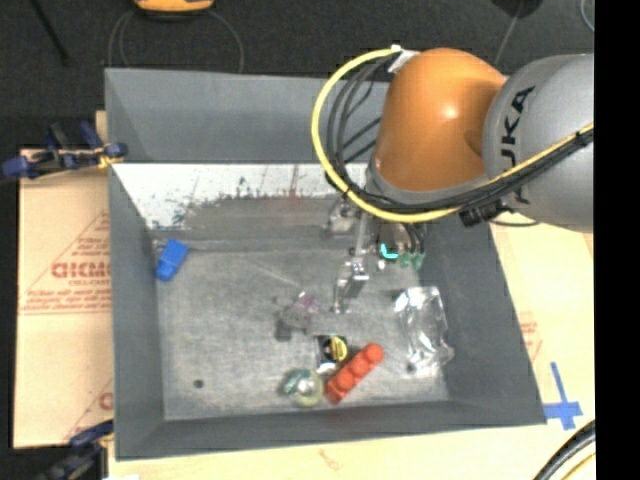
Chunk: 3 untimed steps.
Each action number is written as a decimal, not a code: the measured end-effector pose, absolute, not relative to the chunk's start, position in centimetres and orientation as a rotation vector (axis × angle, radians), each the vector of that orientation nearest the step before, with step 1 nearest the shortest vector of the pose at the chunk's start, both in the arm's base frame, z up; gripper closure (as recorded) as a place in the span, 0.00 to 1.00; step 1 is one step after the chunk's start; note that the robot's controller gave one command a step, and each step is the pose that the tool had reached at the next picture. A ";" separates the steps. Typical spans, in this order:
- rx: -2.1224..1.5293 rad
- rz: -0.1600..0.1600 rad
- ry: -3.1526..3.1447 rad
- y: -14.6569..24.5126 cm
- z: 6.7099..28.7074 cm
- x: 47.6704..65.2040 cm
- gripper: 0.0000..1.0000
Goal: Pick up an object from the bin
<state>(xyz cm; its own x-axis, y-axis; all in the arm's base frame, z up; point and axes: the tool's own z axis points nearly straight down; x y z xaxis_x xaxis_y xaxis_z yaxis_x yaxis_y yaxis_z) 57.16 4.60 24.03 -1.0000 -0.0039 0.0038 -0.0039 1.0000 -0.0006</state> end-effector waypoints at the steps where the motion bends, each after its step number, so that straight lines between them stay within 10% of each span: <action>1: 0.125 0.002 -3.155 4.6 7.3 55.2 0.00; 2: 0.121 -0.001 -3.161 4.6 7.7 55.4 1.00; 3: 0.464 0.005 -3.118 1.4 19.7 55.0 1.00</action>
Offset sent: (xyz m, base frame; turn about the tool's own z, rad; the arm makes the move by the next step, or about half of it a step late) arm -0.0246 0.0011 -0.1703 -0.0783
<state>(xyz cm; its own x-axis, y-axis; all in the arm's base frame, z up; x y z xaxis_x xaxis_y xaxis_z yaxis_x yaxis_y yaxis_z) 55.04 1.44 19.66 -0.9567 -0.2909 -0.0101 -0.2909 0.9567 -0.0048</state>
